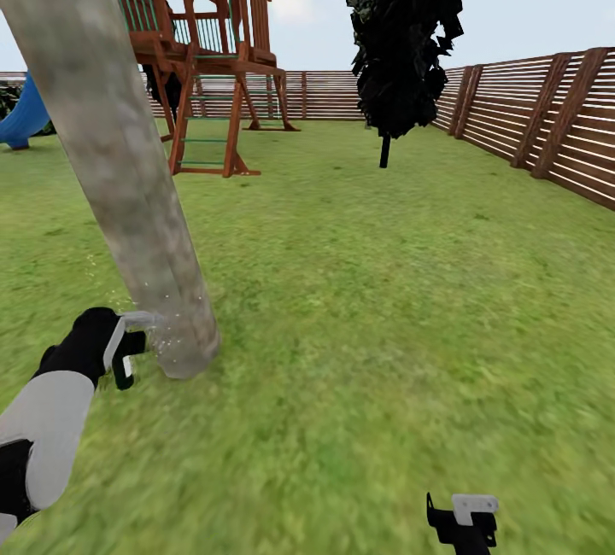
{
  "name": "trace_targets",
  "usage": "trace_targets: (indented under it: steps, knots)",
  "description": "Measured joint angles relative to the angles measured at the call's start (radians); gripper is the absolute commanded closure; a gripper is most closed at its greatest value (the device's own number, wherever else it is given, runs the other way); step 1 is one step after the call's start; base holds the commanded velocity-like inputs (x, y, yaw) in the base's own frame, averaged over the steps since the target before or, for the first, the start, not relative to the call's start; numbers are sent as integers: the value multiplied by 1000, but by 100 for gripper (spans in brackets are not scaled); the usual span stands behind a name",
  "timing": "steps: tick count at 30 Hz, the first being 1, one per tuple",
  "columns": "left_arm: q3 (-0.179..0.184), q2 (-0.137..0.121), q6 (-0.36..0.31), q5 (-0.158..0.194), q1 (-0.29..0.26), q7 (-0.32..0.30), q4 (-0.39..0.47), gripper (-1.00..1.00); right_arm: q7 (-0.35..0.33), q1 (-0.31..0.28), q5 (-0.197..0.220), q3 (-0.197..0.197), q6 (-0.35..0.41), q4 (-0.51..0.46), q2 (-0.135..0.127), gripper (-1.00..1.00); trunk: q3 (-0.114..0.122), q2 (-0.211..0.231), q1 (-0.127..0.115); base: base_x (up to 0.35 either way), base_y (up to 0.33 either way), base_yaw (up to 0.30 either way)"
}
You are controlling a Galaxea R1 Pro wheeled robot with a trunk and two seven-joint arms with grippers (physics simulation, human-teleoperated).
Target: In the garden, pick up the pesticide atomizer on the floor and spray pesticide onto both trees until each tree trunk is fully covered.
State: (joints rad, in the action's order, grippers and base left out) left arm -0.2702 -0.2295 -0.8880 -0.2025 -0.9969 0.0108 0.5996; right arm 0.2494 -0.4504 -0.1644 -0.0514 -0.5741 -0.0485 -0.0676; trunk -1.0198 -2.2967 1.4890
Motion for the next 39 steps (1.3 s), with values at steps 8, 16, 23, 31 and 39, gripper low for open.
trace_targets:
  steps: [8, 16, 23, 31, 39]
  knots:
    - [11, -1, -5, 4, 11, -2, 2, 100, 0, 0, 1, 0, -1, -1, 0, -100, 0, 0, 0, 71, -48, 183]
    - [9, 5, -5, 4, 10, -1, 2, 100, 0, 0, 1, 0, -1, -1, 0, -100, 0, 0, 0, 156, -217, 5]
    - [12, 7, -4, 1, 11, -1, 1, 100, 0, 0, 1, 0, -1, -1, 0, -100, 0, 0, 0, 87, -261, 29]
    - [9, 6, -4, 1, 28, 0, -4, 100, 0, 0, 2, 0, -1, -2, 1, -100, 0, 0, 0, 217, -195, 151]
    - [7, 4, -2, -2, 33, 0, -13, 100, 1, 0, 2, 0, -1, -2, 1, -100, 0, 0, 0, -68, -261, 4]
